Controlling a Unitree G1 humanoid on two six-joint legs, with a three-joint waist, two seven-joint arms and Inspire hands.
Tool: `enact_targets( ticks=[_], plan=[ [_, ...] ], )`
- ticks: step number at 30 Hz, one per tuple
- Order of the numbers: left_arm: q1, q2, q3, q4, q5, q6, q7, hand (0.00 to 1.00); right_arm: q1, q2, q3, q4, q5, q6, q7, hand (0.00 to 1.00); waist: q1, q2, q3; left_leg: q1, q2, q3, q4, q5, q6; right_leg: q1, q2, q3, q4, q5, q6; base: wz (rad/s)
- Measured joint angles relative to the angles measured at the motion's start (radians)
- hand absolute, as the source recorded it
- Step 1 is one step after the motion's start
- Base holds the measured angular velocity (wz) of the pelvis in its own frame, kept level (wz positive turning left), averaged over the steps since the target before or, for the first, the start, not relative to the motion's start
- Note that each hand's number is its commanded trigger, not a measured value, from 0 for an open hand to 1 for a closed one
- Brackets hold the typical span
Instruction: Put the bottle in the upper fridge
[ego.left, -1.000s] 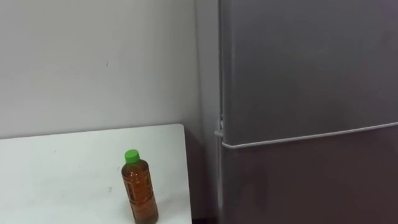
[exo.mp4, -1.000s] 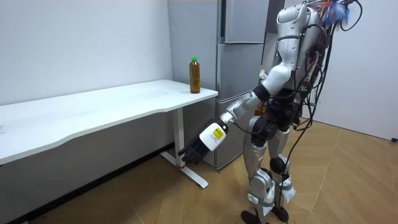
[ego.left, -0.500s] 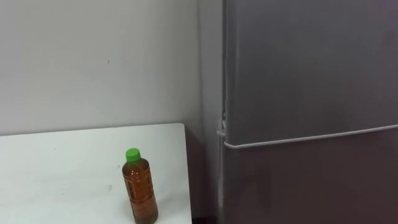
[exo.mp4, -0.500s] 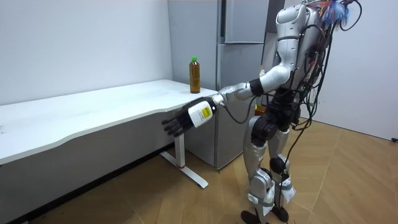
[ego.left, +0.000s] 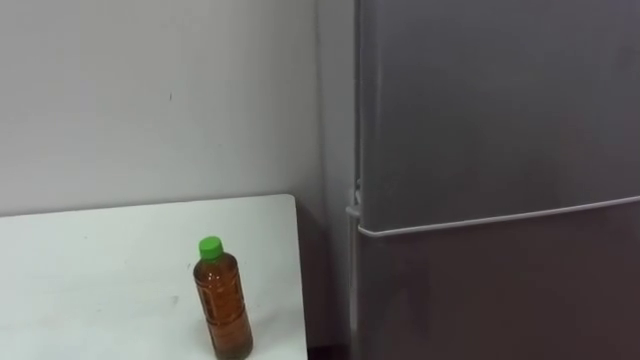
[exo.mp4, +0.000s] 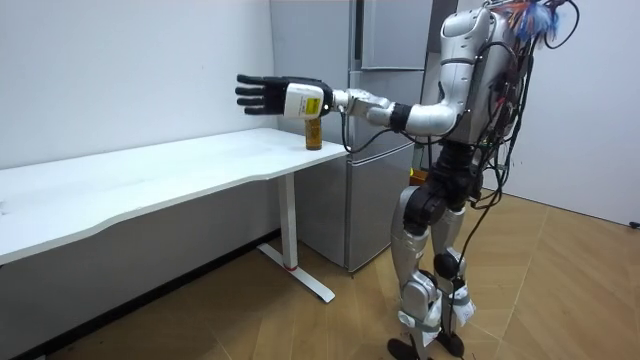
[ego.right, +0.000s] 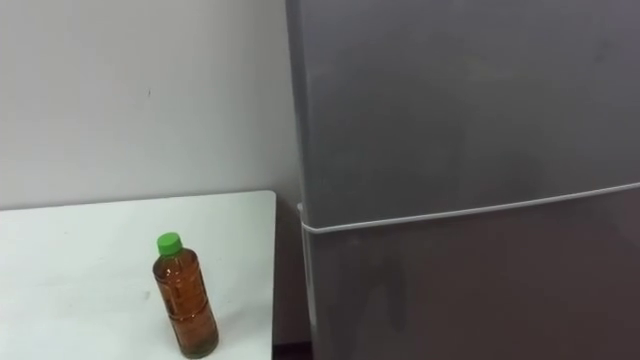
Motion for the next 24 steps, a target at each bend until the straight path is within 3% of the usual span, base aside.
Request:
enact_targets(
  ticks=[3, 9, 14, 17, 24],
  plan=[
    [-0.017, 0.000, -0.038, -0.026, 0.001, 0.002, -0.030, 0.00, -0.009, -0.001, 0.000, 0.000, -0.002, 0.000, -0.001, 0.00, -0.019, 0.002, 0.0068, -0.009, -0.003, -0.020, 0.013, -0.004, 0.002, 0.002, -0.002, -0.015, -0.001, -0.002, 0.002, 0.14],
    [-0.100, 0.001, -0.104, -0.038, 0.012, 0.015, -0.120, 0.00, -0.020, -0.002, 0.006, 0.000, -0.010, 0.003, 0.009, 0.00, -0.033, 0.003, 0.0053, -0.026, -0.004, -0.029, 0.025, -0.004, 0.002, -0.006, -0.003, -0.020, 0.001, -0.002, 0.002, 0.05],
    [-0.114, 0.001, -0.158, -0.109, 0.005, 0.027, -0.204, 0.00, -0.029, -0.003, 0.010, 0.000, -0.009, 0.008, 0.025, 0.00, -0.065, 0.010, 0.0067, -0.023, -0.005, -0.031, 0.025, -0.004, 0.002, -0.005, -0.003, -0.012, 0.003, -0.002, 0.002, -0.03],
    [-0.157, 0.000, -0.201, -0.123, 0.003, 0.035, -0.254, 0.00, -0.040, -0.003, 0.023, 0.007, -0.009, 0.010, 0.031, 0.00, -0.076, 0.010, 0.0070, -0.023, -0.003, -0.026, 0.024, -0.004, 0.002, -0.010, -0.002, -0.008, 0.002, -0.002, 0.002, -0.04],
    [-0.226, -0.001, -0.295, -0.145, 0.011, 0.083, -0.394, 0.00, -0.049, 0.001, 0.036, 0.006, -0.014, 0.011, 0.031, 0.00, -0.109, 0.010, 0.0061, -0.017, -0.002, -0.013, 0.022, -0.004, 0.002, -0.011, -0.001, 0.008, 0.004, -0.002, 0.002, -0.07]
  ],
)
